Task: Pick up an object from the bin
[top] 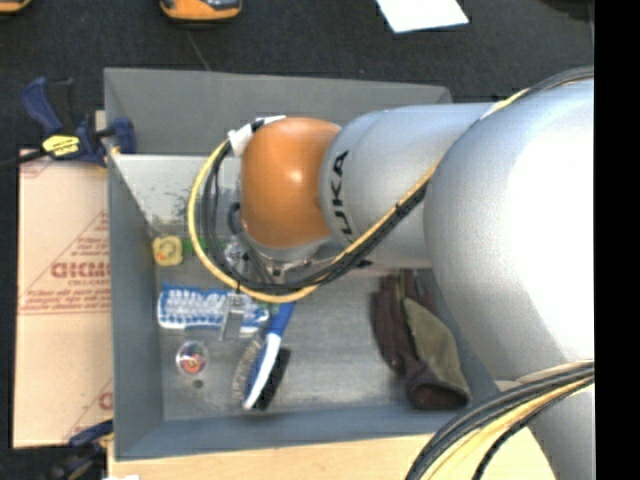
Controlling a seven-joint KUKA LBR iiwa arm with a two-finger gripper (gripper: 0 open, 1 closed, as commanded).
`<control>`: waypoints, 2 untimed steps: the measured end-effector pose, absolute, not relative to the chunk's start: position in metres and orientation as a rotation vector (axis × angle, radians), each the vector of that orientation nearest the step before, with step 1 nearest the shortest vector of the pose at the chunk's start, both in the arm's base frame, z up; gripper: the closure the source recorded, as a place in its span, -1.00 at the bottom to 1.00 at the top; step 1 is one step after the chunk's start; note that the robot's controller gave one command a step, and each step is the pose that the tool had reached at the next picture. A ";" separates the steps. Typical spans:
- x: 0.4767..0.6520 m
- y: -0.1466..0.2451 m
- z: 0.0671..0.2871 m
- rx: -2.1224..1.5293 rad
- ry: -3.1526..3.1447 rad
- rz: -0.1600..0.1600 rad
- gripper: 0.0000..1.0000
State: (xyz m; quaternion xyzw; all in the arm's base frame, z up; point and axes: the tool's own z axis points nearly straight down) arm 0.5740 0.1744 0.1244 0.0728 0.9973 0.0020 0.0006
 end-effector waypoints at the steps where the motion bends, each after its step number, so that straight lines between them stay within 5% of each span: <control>1: 0.577 0.183 0.134 0.289 3.118 0.009 -1.00; 2: 0.584 0.177 0.072 0.387 3.105 0.015 -1.00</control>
Offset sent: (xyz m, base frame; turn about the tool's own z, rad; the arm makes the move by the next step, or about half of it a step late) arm 0.0094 0.0007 -0.0544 0.1080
